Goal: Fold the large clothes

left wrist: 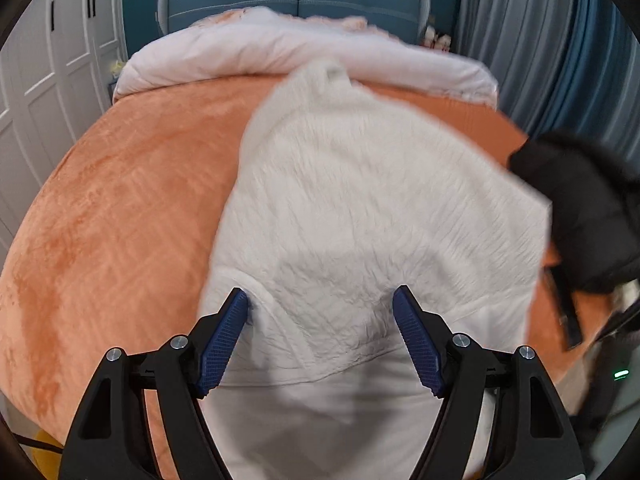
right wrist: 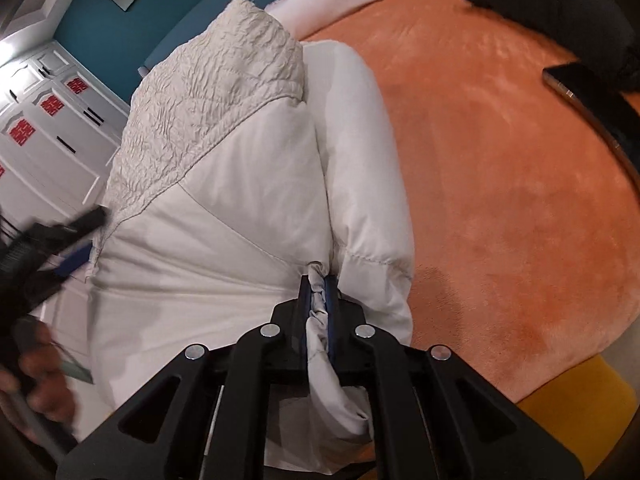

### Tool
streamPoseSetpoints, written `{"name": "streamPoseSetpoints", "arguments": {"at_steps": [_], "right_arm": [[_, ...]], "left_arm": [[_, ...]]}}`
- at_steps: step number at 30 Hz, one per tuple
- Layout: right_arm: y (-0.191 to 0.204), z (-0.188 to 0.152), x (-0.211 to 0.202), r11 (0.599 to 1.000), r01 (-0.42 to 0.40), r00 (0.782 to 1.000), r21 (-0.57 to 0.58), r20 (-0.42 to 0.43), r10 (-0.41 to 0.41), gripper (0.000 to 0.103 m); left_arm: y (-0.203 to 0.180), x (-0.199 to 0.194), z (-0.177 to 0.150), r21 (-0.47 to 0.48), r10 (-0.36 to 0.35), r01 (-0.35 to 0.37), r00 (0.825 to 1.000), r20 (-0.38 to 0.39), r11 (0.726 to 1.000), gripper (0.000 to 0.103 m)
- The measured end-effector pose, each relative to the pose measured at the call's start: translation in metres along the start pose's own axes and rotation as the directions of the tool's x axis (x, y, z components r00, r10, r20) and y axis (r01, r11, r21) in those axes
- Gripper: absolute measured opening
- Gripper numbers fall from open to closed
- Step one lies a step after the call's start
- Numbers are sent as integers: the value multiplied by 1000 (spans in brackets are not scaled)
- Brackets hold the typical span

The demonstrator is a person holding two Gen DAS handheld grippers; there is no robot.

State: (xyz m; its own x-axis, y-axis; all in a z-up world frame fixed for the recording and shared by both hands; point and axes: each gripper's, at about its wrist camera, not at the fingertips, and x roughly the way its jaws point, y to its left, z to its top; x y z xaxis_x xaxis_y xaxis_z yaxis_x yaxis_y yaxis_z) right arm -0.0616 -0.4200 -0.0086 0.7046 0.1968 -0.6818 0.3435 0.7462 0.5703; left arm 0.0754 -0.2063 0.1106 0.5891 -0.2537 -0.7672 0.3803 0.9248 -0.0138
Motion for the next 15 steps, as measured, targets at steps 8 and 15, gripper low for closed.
{"name": "streamPoseSetpoints", "arguments": {"at_steps": [8,15], "right_arm": [[56,39,-76,996,8,978,-84,210,10,11],[91,115,-34,989,117,961,-89,260,-90,30]], "left_arm": [[6,14,-2,-18,55,-55,999,0,998,75],[10,8,15,-58,25,-27,999,-29,998,75]]}}
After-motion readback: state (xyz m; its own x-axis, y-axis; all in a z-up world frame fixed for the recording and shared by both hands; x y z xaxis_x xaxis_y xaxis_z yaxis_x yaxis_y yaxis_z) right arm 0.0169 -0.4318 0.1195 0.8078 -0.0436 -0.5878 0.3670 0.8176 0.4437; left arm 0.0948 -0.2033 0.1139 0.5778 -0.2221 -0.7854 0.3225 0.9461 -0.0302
